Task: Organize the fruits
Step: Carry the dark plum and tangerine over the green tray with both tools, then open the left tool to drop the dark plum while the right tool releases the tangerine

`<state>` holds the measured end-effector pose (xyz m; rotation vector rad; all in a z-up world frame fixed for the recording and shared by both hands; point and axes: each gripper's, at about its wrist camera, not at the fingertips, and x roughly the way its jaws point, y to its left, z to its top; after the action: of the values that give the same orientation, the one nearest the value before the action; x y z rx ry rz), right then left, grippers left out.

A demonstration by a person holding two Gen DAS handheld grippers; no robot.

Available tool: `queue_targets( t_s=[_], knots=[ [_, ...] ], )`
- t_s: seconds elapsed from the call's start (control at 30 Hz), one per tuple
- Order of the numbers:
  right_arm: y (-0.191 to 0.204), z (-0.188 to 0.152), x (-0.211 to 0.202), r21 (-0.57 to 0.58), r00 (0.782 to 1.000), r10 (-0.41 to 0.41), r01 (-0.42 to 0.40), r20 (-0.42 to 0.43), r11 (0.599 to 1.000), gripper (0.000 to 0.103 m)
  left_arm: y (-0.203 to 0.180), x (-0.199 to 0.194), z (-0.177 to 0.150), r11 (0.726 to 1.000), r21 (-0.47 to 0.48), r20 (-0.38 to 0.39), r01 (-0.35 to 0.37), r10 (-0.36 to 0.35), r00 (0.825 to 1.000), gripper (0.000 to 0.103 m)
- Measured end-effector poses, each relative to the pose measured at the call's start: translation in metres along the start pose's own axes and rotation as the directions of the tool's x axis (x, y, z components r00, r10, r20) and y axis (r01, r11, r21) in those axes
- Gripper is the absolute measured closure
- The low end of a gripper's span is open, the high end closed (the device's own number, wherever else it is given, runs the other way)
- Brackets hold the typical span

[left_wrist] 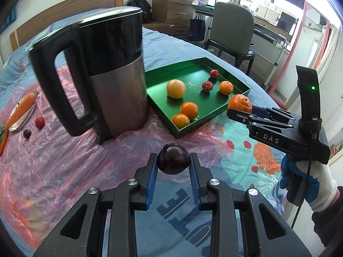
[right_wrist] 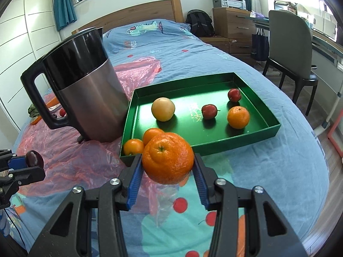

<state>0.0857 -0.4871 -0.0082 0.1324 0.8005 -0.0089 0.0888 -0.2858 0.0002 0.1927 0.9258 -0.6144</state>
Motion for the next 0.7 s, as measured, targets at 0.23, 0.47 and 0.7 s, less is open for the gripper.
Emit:
queue_targets(
  t_s=[0.23,0.47,0.7],
  knots=[
    [-0.020,0.044,0.037,-0.048,1.000,-0.011,0.012,0.011,0.999,0.072,-0.026,0.041,0.057,0.998,0.064,0.013,0.020,-0.021,1.000,0.078],
    [-0.045,0.084,0.086,-0.064,1.000,-0.014,0.013,-0.011,0.998,0.072,-0.044,0.098,0.096,0.994,0.111,-0.020,0.024,-0.022,1.000,0.078],
    [-0.079,0.116,0.130,-0.044,0.999,-0.034,0.033,-0.033,0.999,0.072,-0.058,0.154,0.117,0.987,0.161,-0.067,0.024,-0.014,0.998,0.078]
  ],
)
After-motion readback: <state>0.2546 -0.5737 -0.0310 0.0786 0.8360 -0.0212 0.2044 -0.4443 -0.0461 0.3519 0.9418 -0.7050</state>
